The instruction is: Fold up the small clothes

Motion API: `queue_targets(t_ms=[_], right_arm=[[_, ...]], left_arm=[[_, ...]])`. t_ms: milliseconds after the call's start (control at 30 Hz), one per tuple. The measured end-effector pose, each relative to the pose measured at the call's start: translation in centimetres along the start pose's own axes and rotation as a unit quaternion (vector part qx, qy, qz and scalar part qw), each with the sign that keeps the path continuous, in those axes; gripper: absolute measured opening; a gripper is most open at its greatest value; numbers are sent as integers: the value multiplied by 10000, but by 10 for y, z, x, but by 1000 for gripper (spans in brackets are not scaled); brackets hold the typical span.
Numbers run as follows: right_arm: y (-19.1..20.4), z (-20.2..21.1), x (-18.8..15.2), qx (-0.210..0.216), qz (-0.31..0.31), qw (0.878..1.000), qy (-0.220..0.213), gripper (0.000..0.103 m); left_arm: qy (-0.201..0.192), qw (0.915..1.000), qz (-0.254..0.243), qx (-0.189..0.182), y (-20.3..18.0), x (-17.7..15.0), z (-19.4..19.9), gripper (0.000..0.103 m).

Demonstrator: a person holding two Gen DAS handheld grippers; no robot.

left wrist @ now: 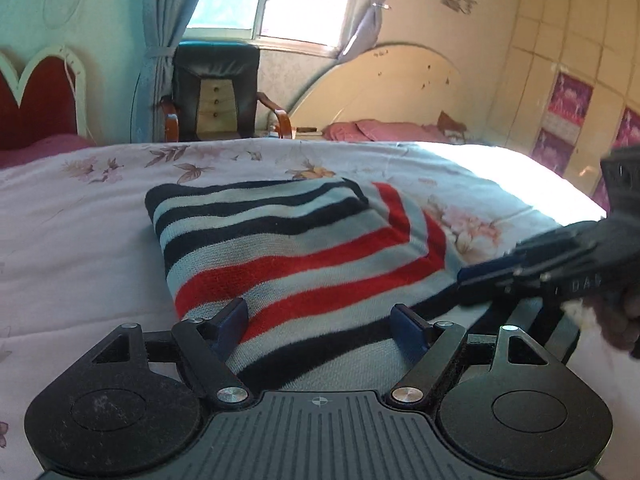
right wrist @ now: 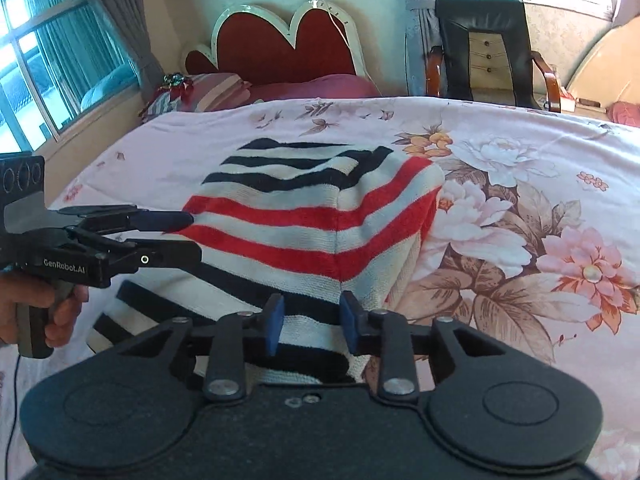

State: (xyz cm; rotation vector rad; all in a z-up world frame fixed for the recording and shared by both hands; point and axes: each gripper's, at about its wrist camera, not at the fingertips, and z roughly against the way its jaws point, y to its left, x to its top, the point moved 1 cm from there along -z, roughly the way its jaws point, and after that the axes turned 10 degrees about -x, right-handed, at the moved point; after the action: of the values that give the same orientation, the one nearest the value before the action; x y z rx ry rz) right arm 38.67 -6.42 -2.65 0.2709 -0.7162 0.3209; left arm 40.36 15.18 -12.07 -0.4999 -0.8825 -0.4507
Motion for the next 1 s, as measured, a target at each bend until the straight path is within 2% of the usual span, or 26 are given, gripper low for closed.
queue_targets(t_ms=[33, 100, 200, 267, 367, 400, 500, 567, 633, 867, 1000], right_arm=[[-1, -2, 0, -29, 28, 10000, -5, 23], [-3, -5, 1, -67, 75, 9999, -12, 18], [-6, 3, 2, -53, -77, 10000, 26, 18], [-4, 22, 1, -106, -143, 9998, -122, 29], [8, 51, -9, 23, 50, 9996, -268, 31], [12, 56, -14, 20, 163, 9994, -292, 30], [23, 58, -26, 107, 398, 9989, -203, 17], [27, 50, -35, -159, 602, 9980, -76, 12], [27, 43, -43, -225, 621, 9978, 38, 8], [23, 37, -55, -237, 419, 9988, -13, 7], [26, 39, -58, -311, 420, 9986, -67, 7]], left_arm=[[-30, 9998, -195, 87, -6, -4, 3, 77], [-69, 9999, -105, 107, -7, -3, 8, 77], [-45, 9998, -22, 192, -14, 4, 25, 77], [-191, 9998, -54, 101, -25, 7, 45, 77], [-311, 9994, -96, 123, -42, 0, 66, 77], [-275, 9994, -111, 158, -47, -3, 67, 77], [92, 9989, -160, 440, -57, -18, 55, 77], [215, 9968, -377, 667, -63, -28, 50, 77], [259, 9943, -619, 828, -70, -35, 49, 77], [187, 9930, -477, 1068, -74, -44, 56, 78], [239, 9926, -92, 1183, -70, -52, 58, 78]])
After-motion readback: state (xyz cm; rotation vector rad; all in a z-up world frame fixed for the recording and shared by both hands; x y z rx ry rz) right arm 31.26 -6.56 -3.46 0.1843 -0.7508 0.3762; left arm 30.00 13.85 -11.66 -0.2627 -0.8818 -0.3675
